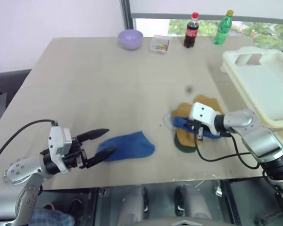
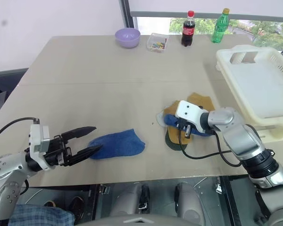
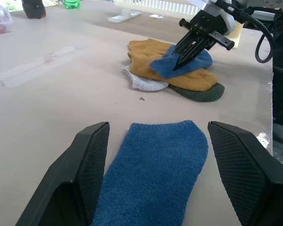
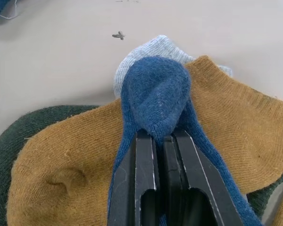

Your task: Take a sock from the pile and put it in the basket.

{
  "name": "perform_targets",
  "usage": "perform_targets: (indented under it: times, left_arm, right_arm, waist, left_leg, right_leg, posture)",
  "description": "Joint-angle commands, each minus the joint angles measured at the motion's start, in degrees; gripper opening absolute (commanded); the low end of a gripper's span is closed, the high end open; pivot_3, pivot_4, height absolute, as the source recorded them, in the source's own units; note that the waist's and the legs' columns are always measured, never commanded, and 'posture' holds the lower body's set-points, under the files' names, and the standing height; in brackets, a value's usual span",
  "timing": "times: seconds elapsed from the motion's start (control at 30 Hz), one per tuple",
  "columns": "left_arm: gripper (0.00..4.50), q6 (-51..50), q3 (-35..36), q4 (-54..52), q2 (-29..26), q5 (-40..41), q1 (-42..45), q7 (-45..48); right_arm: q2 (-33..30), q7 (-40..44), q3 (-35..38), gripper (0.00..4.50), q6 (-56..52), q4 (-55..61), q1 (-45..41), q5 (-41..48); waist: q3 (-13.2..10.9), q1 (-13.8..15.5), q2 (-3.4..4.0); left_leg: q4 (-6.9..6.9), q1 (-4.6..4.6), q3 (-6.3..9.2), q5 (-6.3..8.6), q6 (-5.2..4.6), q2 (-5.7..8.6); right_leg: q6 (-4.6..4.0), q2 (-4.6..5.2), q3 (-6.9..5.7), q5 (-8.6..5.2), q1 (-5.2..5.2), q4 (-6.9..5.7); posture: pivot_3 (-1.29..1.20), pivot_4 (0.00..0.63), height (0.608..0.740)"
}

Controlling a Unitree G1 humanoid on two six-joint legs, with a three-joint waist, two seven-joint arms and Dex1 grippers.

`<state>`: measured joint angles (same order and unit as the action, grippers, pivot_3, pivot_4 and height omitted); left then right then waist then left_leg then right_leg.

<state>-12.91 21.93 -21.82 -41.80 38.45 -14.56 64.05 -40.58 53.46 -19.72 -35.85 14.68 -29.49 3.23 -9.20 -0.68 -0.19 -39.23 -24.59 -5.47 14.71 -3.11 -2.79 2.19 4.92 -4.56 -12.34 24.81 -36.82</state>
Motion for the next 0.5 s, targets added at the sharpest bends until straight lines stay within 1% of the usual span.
perform_targets:
  times: [0.03,0.17,0.33,0.5]
  left_arm:
    - [3.59,0.28,0.56,-0.98,-0.09,0.81,0.00,0.41]
    - [3.59,0.32,0.35,-0.96,0.08,0.72,0.12,0.35]
    - [3.59,0.38,0.07,-0.75,0.20,0.58,0.54,0.25]
    - [3.59,0.47,-0.46,-0.43,0.31,0.26,1.41,0.11]
  right_arm:
    - [-0.68,0.32,1.81,0.04,0.13,1.22,-0.69,0.30]
    - [-0.15,0.48,2.53,0.04,-1.38,2.40,-2.07,1.39]
    - [2.73,-0.16,2.21,0.04,-3.25,1.93,-5.16,3.23]
    - [10.66,-2.20,-0.52,0.04,-3.45,-5.83,-12.95,2.26]
  waist:
    - [0.00,0.01,0.00]
    - [0.00,0.01,0.00]
    - [0.00,-0.11,0.00]
    - [-0.01,-0.14,0.01]
  left_leg:
    - [0.00,0.00,0.00,0.00,0.00,0.00]
    - [0.00,0.00,0.01,0.00,0.00,0.00]
    - [0.00,0.01,0.00,0.00,0.00,0.00]
    - [0.00,0.01,0.00,0.00,0.00,0.00]
  right_leg:
    - [0.00,0.00,0.00,0.00,0.00,0.00]
    - [0.00,0.00,0.00,0.00,0.00,0.00]
    - [0.01,-0.02,0.00,0.01,0.01,0.00]
    - [0.01,-0.03,0.00,0.02,0.00,-0.02]
  posture:
    - [0.00,0.150,0.733]
    - [0.00,0.150,0.733]
    - [0.00,0.150,0.733]
    - [0.00,0.150,0.733]
